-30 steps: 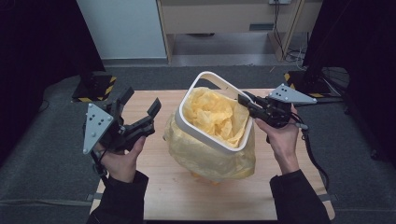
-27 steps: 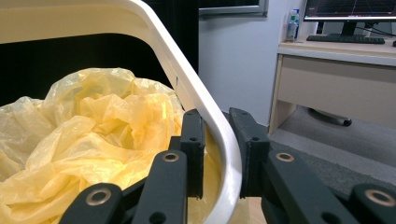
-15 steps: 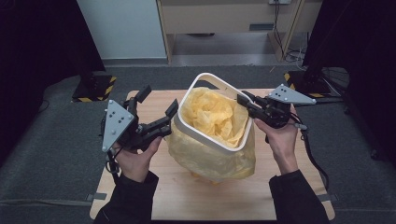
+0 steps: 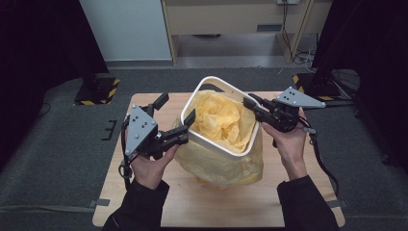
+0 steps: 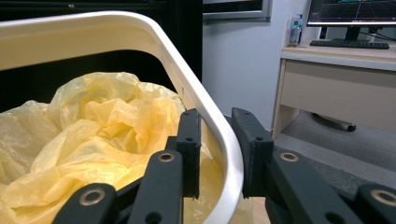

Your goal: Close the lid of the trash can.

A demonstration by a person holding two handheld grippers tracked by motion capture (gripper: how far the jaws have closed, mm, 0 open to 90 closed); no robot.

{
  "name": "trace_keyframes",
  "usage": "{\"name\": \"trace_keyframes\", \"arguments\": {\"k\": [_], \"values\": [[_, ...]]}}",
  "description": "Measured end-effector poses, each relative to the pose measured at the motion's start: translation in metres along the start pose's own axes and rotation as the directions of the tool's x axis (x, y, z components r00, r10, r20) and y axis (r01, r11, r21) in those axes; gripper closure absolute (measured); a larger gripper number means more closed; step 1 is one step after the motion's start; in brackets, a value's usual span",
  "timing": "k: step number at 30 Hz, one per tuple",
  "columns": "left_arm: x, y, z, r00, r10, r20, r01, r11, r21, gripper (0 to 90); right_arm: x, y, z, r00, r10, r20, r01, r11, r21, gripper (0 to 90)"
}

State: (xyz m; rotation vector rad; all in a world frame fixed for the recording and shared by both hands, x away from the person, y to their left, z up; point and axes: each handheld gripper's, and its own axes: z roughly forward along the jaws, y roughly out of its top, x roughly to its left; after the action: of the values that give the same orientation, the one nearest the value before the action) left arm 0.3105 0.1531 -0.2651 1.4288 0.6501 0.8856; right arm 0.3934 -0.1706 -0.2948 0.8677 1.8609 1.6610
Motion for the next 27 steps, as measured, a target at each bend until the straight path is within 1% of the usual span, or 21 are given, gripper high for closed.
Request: {"name": "trace_keyframes", "arguments": {"k": [1,6,7,9,10,11,13,14,16,19,21,24,25,26,27], "values": [[0.001,-0.001,0.0,1.0,0.004,-0.003,-0.004,1.0,0.004,19.2,0.0,0.0,0.0,1.0,0.0,-0.003,0.0,1.0,-0.001,73.4],[0.005,-0.01,0.0,0.9998,-0.011,-0.014,0.011,0.9998,0.015,19.0,0.0,0.001,0.001,1.0,-0.001,-0.007,0.001,1.0,-0.001,71.6],[0.006,-0.012,0.0,0.9998,-0.01,-0.017,0.01,0.9997,0.021,19.0,-0.001,0.001,0.001,0.9999,-0.006,-0.009,0.006,1.0,0.003,70.0],[0.007,-0.016,0.001,0.9991,0.016,-0.04,-0.013,0.998,0.062,20.2,0.0,0.002,0.001,0.9999,-0.001,-0.014,0.001,1.0,-0.02,67.7],[0.009,-0.02,0.002,0.9993,0.008,-0.035,-0.006,0.9977,0.067,20.3,0.0,0.002,0.001,0.9998,0.0,-0.018,-0.001,1.0,-0.023,68.2],[0.01,-0.022,0.002,0.9994,-0.008,-0.034,0.011,0.9978,0.065,20.3,0.0,0.003,0.002,0.9999,-0.005,-0.015,0.004,1.0,-0.015,68.3],[0.013,-0.026,0.002,0.9988,-0.037,-0.032,0.039,0.9979,0.052,19.6,0.001,0.002,0.003,0.9998,-0.007,-0.019,0.007,1.0,-0.019,68.5],[0.013,-0.027,0.001,0.9985,-0.042,-0.034,0.043,0.9979,0.049,19.7,0.001,0.002,0.003,0.9998,-0.009,-0.02,0.009,1.0,-0.019,68.4],[0.014,-0.027,0.001,0.9985,-0.033,-0.042,0.035,0.9981,0.05,19.8,0.001,0.002,0.004,0.9998,-0.007,-0.018,0.006,1.0,-0.02,67.7],[0.014,-0.027,0.001,0.9987,-0.026,-0.043,0.028,0.9982,0.052,19.9,0.001,0.002,0.005,0.9999,-0.009,-0.014,0.008,1.0,-0.023,67.9],[0.015,-0.026,0.002,0.9986,-0.024,-0.048,0.026,0.9979,0.059,19.8,0.001,0.002,0.006,0.9998,-0.009,-0.017,0.009,1.0,-0.019,72.1],[0.016,-0.025,0.004,0.9981,-0.005,-0.061,0.009,0.9978,0.066,20.0,0.001,0.003,0.007,0.9995,-0.028,-0.018,0.028,1.0,-0.011,74.2],[0.016,-0.025,0.004,0.9981,-0.005,-0.061,0.009,0.9978,0.066,20.1,0.001,0.003,0.007,0.9995,-0.028,-0.018,0.028,1.0,-0.011,74.2],[0.017,-0.024,0.005,0.9981,-0.003,-0.062,0.008,0.9972,0.075,20.2,0.001,0.005,0.009,0.9991,-0.033,-0.027,0.033,0.999,0.001,75.2],[0.016,-0.025,0.005,0.9982,-0.016,-0.058,0.02,0.9964,0.082,20.2,0.001,0.005,0.009,0.9991,-0.033,-0.027,0.033,0.999,0.001,75.2]]}}
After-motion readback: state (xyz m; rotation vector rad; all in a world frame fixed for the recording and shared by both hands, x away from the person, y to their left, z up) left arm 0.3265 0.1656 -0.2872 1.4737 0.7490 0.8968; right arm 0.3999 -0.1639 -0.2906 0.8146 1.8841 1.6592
